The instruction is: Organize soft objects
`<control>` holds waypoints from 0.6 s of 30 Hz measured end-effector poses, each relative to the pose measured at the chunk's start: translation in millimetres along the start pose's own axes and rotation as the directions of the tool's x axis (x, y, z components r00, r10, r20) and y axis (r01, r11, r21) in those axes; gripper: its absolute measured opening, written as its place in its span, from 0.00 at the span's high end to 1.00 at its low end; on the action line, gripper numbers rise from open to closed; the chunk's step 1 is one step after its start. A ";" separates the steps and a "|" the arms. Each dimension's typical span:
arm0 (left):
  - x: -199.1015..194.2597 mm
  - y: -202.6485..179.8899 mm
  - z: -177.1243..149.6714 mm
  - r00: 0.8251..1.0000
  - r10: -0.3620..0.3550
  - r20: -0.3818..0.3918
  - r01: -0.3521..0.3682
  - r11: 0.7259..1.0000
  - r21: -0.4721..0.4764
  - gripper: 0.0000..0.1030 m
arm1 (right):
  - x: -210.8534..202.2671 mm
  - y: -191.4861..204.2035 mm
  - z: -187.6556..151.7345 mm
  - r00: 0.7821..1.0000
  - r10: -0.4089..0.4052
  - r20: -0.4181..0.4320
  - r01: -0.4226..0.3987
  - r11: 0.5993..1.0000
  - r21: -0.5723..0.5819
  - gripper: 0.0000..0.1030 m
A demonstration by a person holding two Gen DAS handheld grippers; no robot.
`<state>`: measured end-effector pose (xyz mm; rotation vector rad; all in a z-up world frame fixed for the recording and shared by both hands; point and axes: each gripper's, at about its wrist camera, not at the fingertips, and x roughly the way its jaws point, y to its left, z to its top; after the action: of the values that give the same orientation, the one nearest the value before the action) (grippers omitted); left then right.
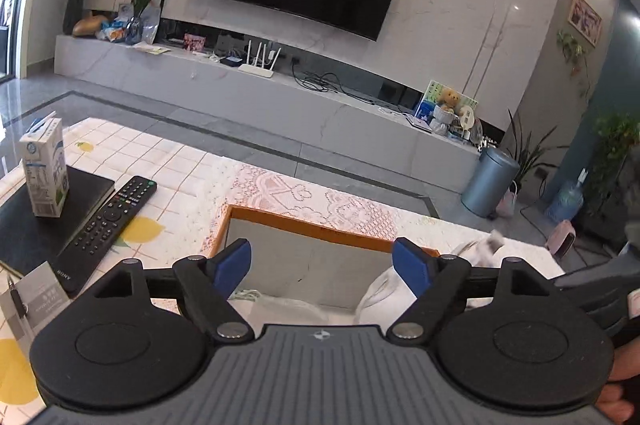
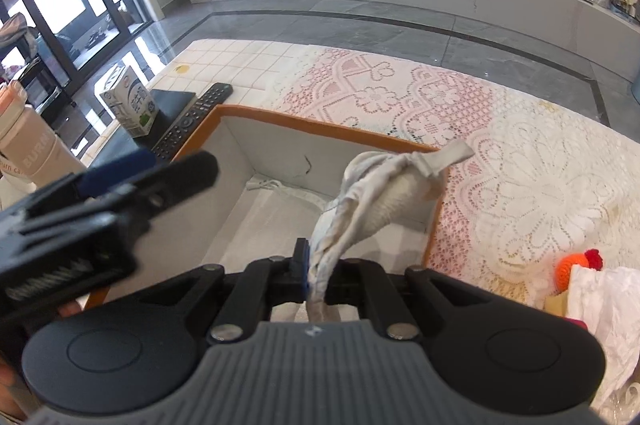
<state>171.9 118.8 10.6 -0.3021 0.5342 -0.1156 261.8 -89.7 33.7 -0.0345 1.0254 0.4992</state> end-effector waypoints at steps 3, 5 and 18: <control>-0.5 8.8 0.0 1.000 -0.006 0.003 0.006 0.999 -0.035 0.08 | 10.2 3.7 1.4 1.000 0.018 -0.017 -0.019 1.000 -0.023 0.97; 3.8 13.0 -0.7 0.999 -0.032 -0.012 0.031 0.998 -0.054 0.09 | 20.2 7.1 1.7 0.999 0.028 -0.024 -0.030 0.998 -0.053 0.97; 9.6 16.2 -7.1 0.993 -0.106 -0.060 0.103 0.994 -0.042 0.08 | 64.7 22.3 -1.2 0.989 -0.124 -0.082 0.097 0.957 -0.274 0.86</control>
<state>177.0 130.6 -4.9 -0.3656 0.5834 -0.2166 278.7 -45.6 -15.8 -0.3605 1.0395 0.5353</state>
